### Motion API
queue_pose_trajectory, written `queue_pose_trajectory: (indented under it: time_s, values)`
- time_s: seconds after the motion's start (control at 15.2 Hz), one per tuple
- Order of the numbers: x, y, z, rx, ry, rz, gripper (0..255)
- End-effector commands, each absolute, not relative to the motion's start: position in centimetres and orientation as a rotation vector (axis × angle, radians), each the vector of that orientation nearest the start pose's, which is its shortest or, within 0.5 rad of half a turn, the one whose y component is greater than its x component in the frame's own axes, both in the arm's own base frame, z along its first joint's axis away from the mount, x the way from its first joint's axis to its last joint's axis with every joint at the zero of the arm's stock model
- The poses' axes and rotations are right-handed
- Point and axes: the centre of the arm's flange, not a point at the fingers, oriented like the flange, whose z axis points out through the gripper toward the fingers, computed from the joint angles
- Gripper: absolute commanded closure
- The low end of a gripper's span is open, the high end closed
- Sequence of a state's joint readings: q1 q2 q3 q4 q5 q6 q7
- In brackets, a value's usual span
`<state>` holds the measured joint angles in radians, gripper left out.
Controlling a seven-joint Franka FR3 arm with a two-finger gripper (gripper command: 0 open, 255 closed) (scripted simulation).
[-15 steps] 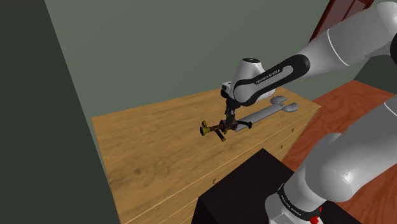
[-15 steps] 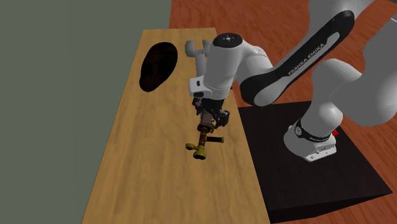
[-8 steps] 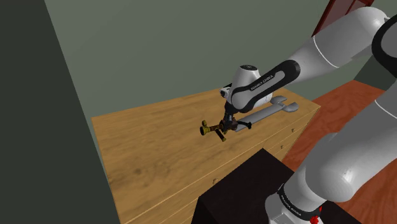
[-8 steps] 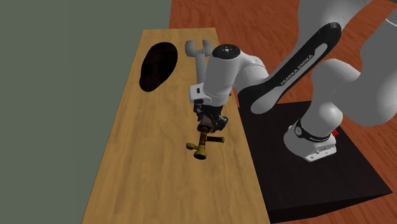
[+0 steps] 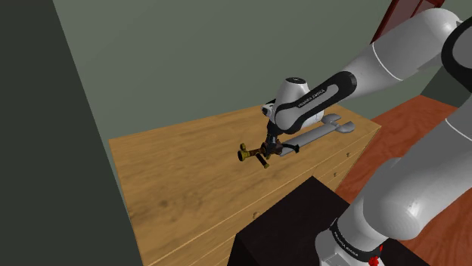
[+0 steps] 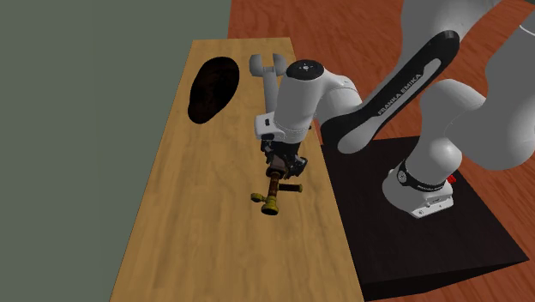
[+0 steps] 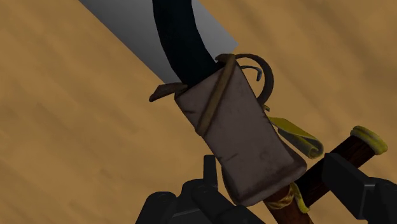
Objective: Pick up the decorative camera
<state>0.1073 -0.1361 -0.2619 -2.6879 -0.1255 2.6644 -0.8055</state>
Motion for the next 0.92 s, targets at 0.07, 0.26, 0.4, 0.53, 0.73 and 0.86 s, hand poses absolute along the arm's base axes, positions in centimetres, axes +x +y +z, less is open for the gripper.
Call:
queue_pose_trajectory:
  time_s: [0.07, 0.26, 0.4, 0.53, 0.73, 0.86]
  values:
    - [41.6, -5.9, 29.0, -2.985, -1.192, -0.135, 255]
    - [41.6, -5.8, 30.6, -2.985, -1.192, -0.135, 255]
    - [41.6, -5.8, 31.7, -2.985, -1.192, -0.135, 255]
    - [41.6, -5.8, 32.7, -2.985, -1.192, -0.135, 255]
    - [41.6, -5.8, 34.3, -2.985, -1.192, -0.135, 255]
    - [41.6, -5.8, 35.4, -2.985, -1.192, -0.135, 255]
